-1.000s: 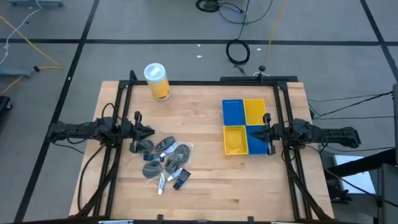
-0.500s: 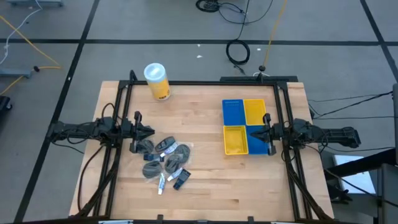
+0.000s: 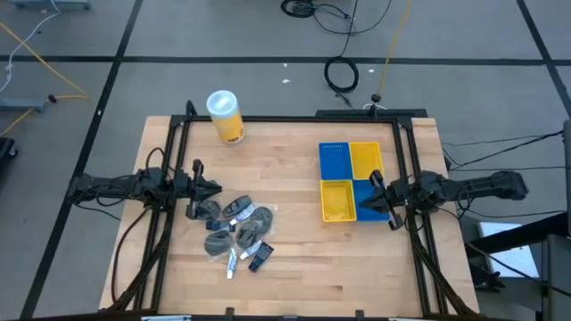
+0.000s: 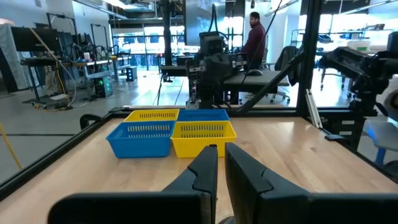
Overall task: Pick & Place Travel size toiletries
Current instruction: Put the gray deodorant into the top yellow bin
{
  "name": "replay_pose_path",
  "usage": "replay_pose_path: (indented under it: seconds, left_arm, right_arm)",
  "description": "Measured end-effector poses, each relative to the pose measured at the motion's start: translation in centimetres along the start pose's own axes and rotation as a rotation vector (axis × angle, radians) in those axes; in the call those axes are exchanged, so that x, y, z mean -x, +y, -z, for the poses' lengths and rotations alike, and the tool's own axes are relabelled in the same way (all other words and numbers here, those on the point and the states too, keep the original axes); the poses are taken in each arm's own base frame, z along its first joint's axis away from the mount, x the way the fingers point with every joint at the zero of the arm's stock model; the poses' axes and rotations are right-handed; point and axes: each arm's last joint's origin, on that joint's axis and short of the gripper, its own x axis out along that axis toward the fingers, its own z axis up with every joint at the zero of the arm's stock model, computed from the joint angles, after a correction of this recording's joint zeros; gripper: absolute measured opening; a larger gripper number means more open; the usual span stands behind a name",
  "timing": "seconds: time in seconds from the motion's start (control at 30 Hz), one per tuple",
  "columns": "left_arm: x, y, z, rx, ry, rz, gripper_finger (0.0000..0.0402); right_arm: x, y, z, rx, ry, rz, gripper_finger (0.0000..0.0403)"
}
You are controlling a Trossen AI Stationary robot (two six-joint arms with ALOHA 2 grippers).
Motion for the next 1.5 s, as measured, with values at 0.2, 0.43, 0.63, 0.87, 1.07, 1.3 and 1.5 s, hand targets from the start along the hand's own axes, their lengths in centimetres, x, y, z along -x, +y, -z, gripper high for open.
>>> replay_pose_path:
  seconds: [0.2, 0.43, 0.63, 0.87, 1.07, 1.3, 1.5]
  left_arm:
    - [0.0, 0.0, 0.0, 0.000, 0.000, 0.000, 0.0031]
    - [0.0, 0.0, -0.2, 0.002, -0.019, 0.000, 0.0031]
    - [0.2, 0.1, -1.9, 0.184, -0.197, -0.009, 0.0031]
    - [0.1, 0.0, -3.1, 0.003, -0.319, 0.022, 0.0031]
    - [-2.2, 0.3, -2.1, -0.020, -0.092, -0.117, 0.0031]
    - [-5.8, 0.3, -2.1, 0.032, 0.397, -0.169, 0.0051]
    - [-7.7, -0.3, -3.5, 0.156, 0.788, -0.130, 0.0151]
  right_arm:
    - [-2.0, 0.2, 0.9, 0.121, 0.035, 0.071, 0.0000]
    - [-4.3, -0.6, 3.7, 0.224, 0.216, 0.133, 0.0000]
    - [-8.7, -2.3, 4.0, 0.298, 0.285, 0.181, 0.0000]
    - [-11.3, -4.4, 4.0, 0.326, 0.249, 0.247, 0.0000]
    - [-12.2, -6.0, 3.6, 0.321, 0.231, 0.305, 0.0000]
    - [-12.2, -7.0, 3.2, 0.282, 0.217, 0.351, 0.0000]
    - [-12.2, -7.2, 2.9, 0.259, 0.183, 0.364, 0.0000]
